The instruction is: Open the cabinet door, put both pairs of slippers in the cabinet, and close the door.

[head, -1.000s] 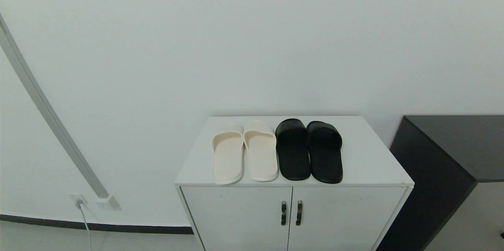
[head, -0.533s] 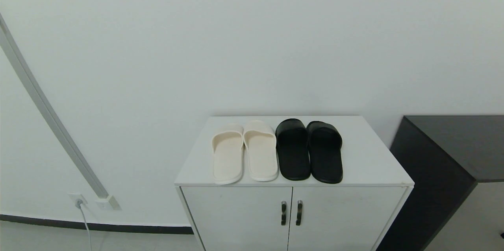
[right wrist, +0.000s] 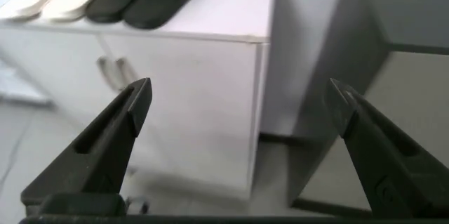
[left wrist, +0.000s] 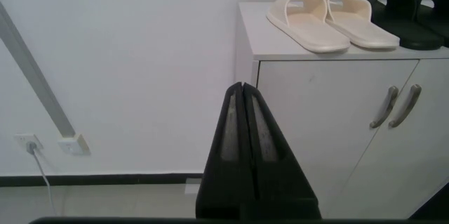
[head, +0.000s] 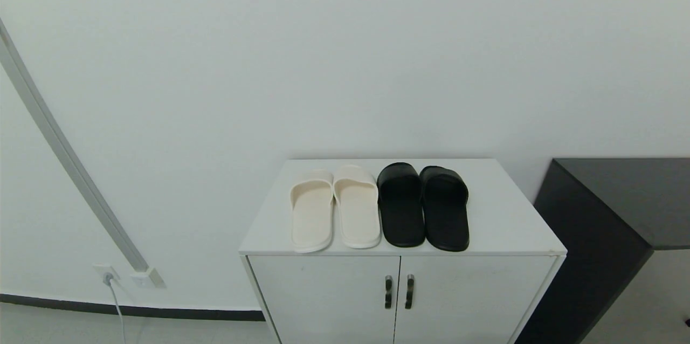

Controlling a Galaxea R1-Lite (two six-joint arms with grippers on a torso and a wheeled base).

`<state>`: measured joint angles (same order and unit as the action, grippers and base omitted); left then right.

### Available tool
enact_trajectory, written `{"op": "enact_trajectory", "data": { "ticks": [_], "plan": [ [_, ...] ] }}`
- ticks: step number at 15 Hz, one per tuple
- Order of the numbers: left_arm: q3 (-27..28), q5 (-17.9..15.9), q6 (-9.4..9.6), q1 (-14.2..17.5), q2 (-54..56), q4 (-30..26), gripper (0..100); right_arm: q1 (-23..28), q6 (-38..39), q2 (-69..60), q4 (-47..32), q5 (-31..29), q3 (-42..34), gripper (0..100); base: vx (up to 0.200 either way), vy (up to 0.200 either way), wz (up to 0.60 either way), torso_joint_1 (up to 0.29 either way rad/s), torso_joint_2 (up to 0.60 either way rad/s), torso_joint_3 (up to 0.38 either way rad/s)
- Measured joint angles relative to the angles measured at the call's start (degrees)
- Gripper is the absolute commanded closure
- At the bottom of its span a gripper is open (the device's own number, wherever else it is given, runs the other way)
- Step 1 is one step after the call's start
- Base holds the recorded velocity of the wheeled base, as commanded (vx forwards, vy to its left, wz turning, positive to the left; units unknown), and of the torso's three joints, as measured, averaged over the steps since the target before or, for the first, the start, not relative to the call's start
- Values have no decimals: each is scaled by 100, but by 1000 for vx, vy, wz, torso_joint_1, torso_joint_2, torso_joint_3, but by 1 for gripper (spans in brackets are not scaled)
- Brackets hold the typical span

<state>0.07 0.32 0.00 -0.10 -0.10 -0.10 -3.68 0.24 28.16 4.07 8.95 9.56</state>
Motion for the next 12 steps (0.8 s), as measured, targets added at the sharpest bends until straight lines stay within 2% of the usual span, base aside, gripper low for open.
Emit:
{"op": "enact_trajectory", "data": {
  "ticks": [2, 4, 6, 8, 12],
  "plan": [
    [0, 0, 2, 0, 0, 0, 100, -518, 163, 959, 391, -13, 204, 0, 0, 0, 0, 0, 0, 0],
    [0, 4, 0, 0, 0, 0, 100, -1335, 547, 1866, 816, -375, 479, 0, 0, 0, 0, 0, 0, 0],
    [0, 1, 0, 0, 0, 0, 100, -2544, 1097, 2815, 1440, -1324, 807, 0, 0, 0, 0, 0, 0, 0],
    [0, 1, 0, 0, 0, 0, 100, -3385, 1492, 3722, 1930, -2208, 1243, 0, 0, 0, 0, 0, 0, 0],
    [2, 0, 0, 7, 0, 5, 100, -4091, 1752, 5387, 2270, -3605, 2522, 0, 0, 0, 0, 0, 0, 0]
  ]
}}
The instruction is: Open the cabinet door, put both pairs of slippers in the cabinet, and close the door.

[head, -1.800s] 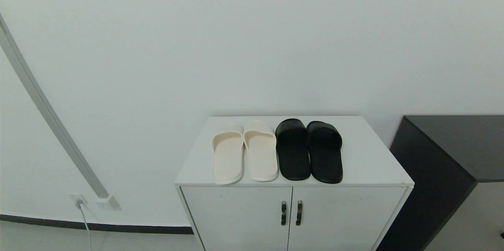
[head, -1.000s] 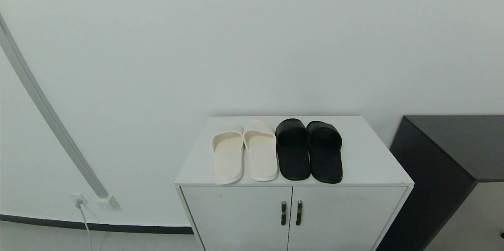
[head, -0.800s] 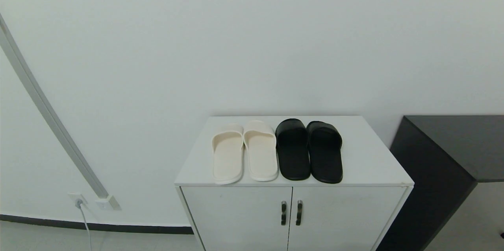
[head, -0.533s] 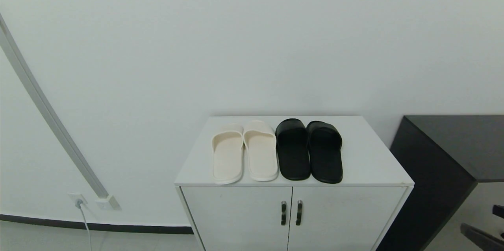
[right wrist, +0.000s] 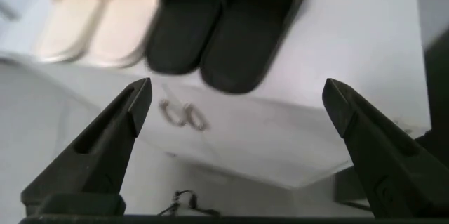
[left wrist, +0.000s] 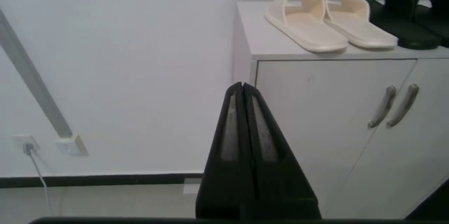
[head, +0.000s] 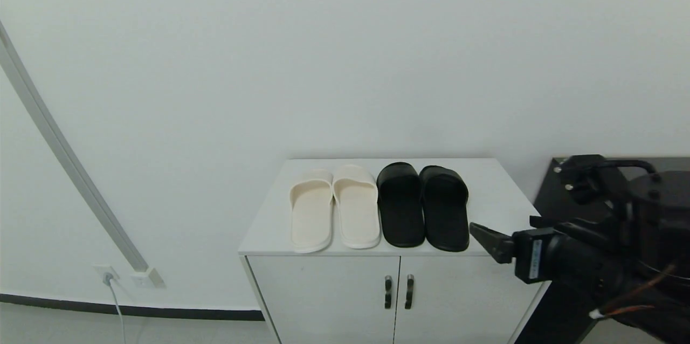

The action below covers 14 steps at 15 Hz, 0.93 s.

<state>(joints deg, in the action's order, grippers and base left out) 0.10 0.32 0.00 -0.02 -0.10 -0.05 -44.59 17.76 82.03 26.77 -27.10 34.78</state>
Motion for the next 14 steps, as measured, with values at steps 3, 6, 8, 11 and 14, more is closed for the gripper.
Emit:
{"op": "enact_trajectory", "data": {
  "ticks": [3, 6, 8, 11, 14],
  "plan": [
    [-2, 0, 0, -5, 0, -5, 100, -226, 7, 1000, 363, -647, 588, 0, 0, 0, 0, 0, 0, 0],
    [-2, 1, 5, -9, 0, -5, 100, -350, -37, 1755, 462, -906, 1128, 0, 0, 0, 0, 0, 0, 0],
    [-2, 1, 7, -7, 0, -5, 100, -301, -26, 2345, 467, -1115, 1712, 0, 0, 0, 0, 0, 0, 0],
    [0, 0, 7, -5, 0, -5, 100, -44, -17, 3174, 478, -1234, 2558, 0, 0, 0, 0, 0, 0, 0],
    [0, 1, 5, -7, 0, -5, 100, 245, -17, 3897, 500, -1242, 3226, 0, 0, 0, 0, 0, 0, 0]
  ]
}}
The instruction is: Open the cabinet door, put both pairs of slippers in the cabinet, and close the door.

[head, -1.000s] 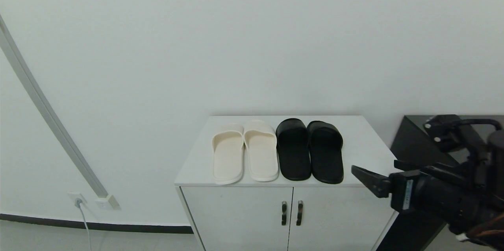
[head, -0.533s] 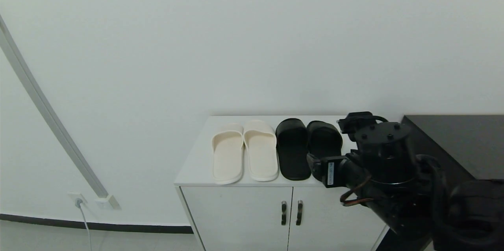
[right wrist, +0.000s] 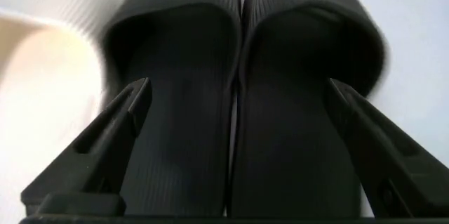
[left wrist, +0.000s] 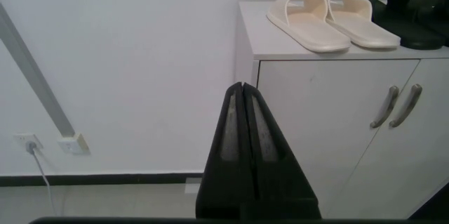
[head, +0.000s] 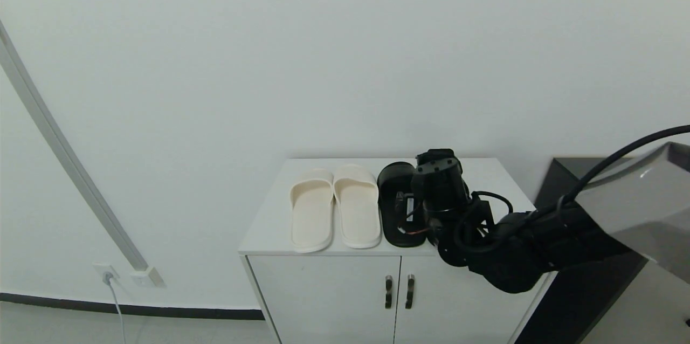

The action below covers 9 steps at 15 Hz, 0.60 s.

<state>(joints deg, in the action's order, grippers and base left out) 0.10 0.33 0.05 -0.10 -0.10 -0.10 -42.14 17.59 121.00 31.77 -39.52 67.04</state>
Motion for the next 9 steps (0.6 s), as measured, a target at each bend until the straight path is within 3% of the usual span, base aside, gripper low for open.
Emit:
{"op": "enact_trajectory", "data": {
  "ticks": [9],
  "plan": [
    [0, -1, -5, 2, 0, 0, 100, 592, -265, 1117, 50, 46, 1386, 0, 0, 0, 0, 0, 0, 0]
  ]
}}
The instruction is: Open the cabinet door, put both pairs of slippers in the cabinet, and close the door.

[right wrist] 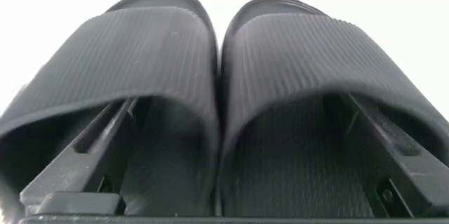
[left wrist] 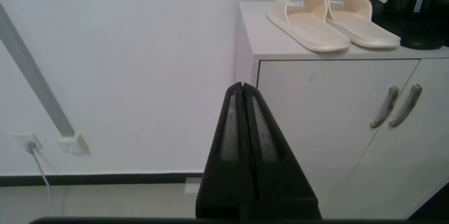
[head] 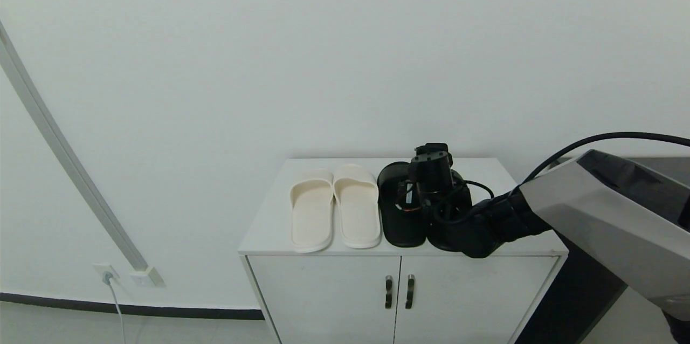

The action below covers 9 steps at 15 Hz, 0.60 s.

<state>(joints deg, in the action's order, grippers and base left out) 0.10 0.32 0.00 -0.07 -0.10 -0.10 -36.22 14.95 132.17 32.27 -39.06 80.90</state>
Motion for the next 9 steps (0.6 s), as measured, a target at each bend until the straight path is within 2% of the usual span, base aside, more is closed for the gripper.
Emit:
{"op": "enact_trajectory", "data": {
  "ticks": [3, 4, 9],
  "plan": [
    [0, 1, 0, -2, 0, 0, 100, 11, -17, 71, 5, 0, 74, 0, 0, 0, 0, 0, 0, 0],
    [0, 0, 0, -2, 0, 0, 100, 15, -20, 79, 5, -2, 94, 100, 0, 0, 0, 0, 0, 0],
    [0, 0, 0, -2, 0, 0, 100, 23, -20, 55, 0, -11, 96, 100, 0, 0, 0, 0, 0, 0]
  ]
}}
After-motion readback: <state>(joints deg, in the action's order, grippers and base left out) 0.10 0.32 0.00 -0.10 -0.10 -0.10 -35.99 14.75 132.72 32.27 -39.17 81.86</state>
